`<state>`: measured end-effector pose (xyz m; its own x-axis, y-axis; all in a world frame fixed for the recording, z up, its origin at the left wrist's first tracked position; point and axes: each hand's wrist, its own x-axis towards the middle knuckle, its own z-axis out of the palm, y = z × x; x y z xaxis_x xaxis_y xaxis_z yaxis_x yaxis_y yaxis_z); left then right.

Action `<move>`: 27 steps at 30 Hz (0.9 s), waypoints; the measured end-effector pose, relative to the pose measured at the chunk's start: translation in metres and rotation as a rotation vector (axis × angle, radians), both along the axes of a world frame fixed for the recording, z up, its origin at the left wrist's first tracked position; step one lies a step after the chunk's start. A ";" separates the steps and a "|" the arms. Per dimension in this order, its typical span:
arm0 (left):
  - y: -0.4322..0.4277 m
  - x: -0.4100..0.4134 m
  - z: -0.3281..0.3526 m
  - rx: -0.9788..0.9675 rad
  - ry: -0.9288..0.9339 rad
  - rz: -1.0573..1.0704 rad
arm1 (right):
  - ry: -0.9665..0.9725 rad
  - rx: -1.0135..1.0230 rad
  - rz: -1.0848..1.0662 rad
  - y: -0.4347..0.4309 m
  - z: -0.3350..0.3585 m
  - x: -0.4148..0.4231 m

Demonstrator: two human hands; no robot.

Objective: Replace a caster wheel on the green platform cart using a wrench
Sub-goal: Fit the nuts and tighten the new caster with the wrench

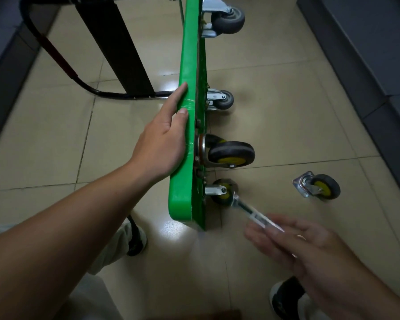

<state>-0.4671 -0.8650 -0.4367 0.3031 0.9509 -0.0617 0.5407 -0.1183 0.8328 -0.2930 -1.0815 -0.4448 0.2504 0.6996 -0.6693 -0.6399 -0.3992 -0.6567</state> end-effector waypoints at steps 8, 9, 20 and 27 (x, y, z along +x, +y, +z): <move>0.000 0.000 0.000 0.010 0.003 0.000 | -0.259 0.254 0.400 0.004 -0.009 0.000; 0.000 0.000 0.000 0.014 0.007 -0.001 | -0.306 0.251 0.452 0.008 -0.014 -0.004; 0.000 -0.001 0.000 0.015 0.017 -0.009 | -0.582 0.269 0.369 0.017 -0.058 -0.046; 0.001 -0.001 0.000 0.016 0.025 -0.009 | -0.448 0.328 0.414 0.024 -0.064 -0.059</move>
<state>-0.4684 -0.8636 -0.4372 0.3101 0.9492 -0.0538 0.5602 -0.1367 0.8170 -0.3522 -1.0577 -0.5084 0.1221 0.9457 -0.3012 -0.1168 -0.2876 -0.9506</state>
